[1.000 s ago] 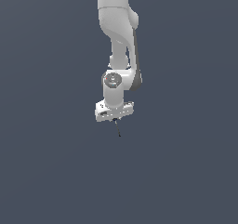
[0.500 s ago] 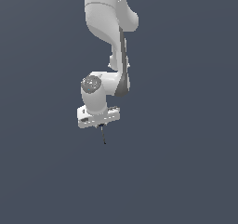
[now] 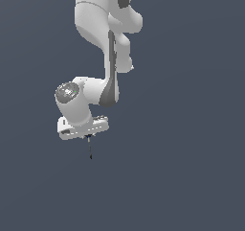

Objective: Pick up the object and move it to a goal position.

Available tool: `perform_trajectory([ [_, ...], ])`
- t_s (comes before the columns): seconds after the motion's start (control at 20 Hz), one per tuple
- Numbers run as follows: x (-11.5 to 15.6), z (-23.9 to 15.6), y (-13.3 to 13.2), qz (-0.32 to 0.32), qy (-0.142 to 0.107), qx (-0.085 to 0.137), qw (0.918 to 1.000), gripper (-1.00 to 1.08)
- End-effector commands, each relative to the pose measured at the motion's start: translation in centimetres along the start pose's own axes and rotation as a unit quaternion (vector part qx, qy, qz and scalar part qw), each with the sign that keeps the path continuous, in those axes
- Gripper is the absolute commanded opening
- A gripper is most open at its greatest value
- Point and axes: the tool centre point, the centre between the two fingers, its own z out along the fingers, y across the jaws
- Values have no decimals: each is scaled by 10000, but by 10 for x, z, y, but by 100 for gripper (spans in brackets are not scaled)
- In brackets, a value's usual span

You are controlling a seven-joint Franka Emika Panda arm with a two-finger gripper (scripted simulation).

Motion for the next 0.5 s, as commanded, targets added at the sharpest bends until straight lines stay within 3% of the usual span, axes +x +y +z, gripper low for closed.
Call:
perform_trajectory([
  [0.0,6,-5,15,-5,2,0,10000,-100],
  [0.45,20,-14,47,-5,2,0,10000,-100],
])
